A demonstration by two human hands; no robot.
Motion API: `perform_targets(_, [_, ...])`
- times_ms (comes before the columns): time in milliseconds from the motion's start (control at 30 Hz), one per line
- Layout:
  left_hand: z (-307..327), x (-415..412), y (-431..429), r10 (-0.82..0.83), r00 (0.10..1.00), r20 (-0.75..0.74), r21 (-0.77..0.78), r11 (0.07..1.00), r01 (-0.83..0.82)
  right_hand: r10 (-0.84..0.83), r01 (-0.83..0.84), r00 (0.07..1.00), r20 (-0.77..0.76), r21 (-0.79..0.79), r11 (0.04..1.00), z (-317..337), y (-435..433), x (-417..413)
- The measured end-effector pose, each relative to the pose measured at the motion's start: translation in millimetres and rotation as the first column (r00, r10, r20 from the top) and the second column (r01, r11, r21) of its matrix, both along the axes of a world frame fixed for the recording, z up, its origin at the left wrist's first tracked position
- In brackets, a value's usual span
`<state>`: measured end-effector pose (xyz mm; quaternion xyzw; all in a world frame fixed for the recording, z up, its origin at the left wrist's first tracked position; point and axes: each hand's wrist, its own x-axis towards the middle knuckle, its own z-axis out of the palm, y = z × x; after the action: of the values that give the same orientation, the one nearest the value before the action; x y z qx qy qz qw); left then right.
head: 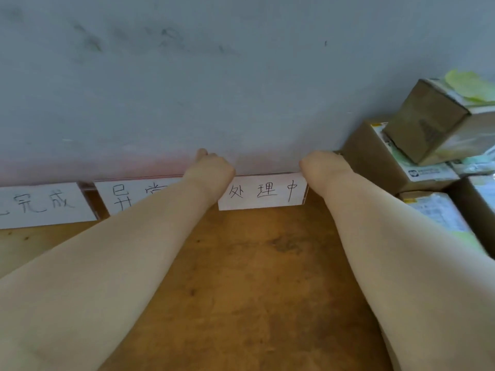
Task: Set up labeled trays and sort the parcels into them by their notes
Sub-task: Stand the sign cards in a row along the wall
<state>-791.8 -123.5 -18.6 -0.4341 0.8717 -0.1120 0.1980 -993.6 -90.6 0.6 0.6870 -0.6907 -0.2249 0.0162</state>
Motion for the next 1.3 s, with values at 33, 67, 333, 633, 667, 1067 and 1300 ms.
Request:
perform_targets(33, [-3.6,-3.5,-6.2,-0.02,1.0,0.023,0.006,1.0,0.02,0.0,0.0,1.0,-0.009,0.024,1.0,-6.1,-5.1,-2.9])
perform_targets(67, [-6.5,-6.6,-10.6,-0.033,0.999,0.038,0.014,0.999,0.032,0.004,-0.003,1.0,-0.014,0.047,0.999,-12.0,-8.4,-5.8])
perform_targets(333, [-9.1,-13.4,-18.7,0.0,0.999,0.037,0.048,0.999,-0.001,0.009,-0.01,1.0,0.017,0.088,0.996,-20.9,-17.5,-14.4])
perform_targets(633, [-9.3,6.6,23.6,0.013,0.978,-0.21,0.002,1.0,-0.013,0.056,-0.045,0.985,0.162,-0.073,0.996,-24.7,22.8,18.0])
perform_targets(667, [-6.9,9.5,35.2,0.008,0.968,-0.25,0.007,1.0,-0.006,0.075,-0.062,0.979,0.189,-0.071,0.996,-23.4,33.5,28.9])
perform_targets(1067, [28.7,134.7,209.2,0.079,0.854,-0.514,0.049,0.997,-0.062,0.048,0.069,0.857,0.514,-0.207,0.976,9.3,204.9,180.5])
perform_targets(1300, [41.0,241.6,315.1,0.15,0.822,-0.549,0.05,0.988,-0.147,-0.023,0.205,0.754,0.656,-0.201,0.958,15.2,314.0,278.0])
